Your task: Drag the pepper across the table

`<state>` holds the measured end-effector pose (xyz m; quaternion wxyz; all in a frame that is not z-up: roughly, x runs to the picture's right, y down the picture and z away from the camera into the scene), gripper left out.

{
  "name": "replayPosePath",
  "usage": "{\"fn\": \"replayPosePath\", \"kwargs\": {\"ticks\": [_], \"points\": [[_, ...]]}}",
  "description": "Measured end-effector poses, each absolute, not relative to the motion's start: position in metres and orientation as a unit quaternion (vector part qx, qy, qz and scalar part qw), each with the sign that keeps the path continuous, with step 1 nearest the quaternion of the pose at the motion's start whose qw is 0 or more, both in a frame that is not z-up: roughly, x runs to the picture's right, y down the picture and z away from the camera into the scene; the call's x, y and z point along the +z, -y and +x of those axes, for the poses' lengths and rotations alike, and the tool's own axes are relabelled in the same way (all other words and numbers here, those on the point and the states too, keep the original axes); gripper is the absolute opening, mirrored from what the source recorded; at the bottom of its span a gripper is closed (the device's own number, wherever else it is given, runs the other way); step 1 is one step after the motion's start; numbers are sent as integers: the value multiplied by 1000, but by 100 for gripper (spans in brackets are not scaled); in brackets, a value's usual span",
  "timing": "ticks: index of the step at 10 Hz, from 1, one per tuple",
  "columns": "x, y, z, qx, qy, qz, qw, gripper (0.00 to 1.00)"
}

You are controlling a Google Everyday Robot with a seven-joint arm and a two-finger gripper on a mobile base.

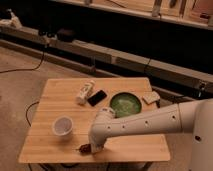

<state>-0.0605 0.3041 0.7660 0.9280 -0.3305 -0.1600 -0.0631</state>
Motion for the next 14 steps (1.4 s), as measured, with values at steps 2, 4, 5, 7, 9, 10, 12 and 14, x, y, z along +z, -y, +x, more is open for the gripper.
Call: {"fn": "replayPosePath", "kwargs": {"ticks": [2,4,5,7,9,10,12,14], "points": [[765,-307,-52,-54,156,-333,928,15],[764,-308,-35,-38,147,-334,930,15],[763,-308,-24,-28,141,-333,932,15],[761,-308,-5,-8,130,-333,934,15],[761,-303,14,10,120,-332,935,15],[761,-302,23,17,117,-333,936,15],[763,-304,37,26,111,-339,934,15],[763,-304,50,36,107,-342,933,15]]}}
